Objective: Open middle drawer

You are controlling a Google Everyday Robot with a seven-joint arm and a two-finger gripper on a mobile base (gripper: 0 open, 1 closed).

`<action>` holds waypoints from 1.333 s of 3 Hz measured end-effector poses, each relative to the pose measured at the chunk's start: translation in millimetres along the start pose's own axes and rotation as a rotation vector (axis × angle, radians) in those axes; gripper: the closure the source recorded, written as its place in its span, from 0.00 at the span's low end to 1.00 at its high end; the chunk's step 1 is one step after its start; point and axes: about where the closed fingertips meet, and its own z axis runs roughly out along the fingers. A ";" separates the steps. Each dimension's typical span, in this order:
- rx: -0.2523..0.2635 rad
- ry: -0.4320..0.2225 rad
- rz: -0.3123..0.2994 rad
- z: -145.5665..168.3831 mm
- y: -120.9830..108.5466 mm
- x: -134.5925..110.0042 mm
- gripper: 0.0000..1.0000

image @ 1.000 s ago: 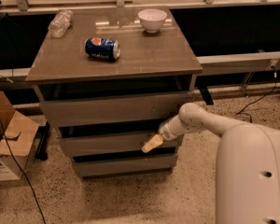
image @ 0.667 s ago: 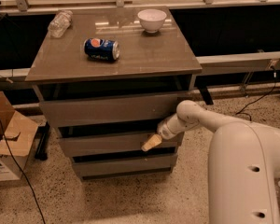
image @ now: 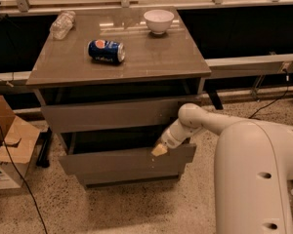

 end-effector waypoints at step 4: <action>-0.049 0.066 -0.024 2.3 21.1 12.1 0.00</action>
Offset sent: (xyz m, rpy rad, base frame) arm -0.0180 0.0029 -0.0020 -0.0081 0.0230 0.0219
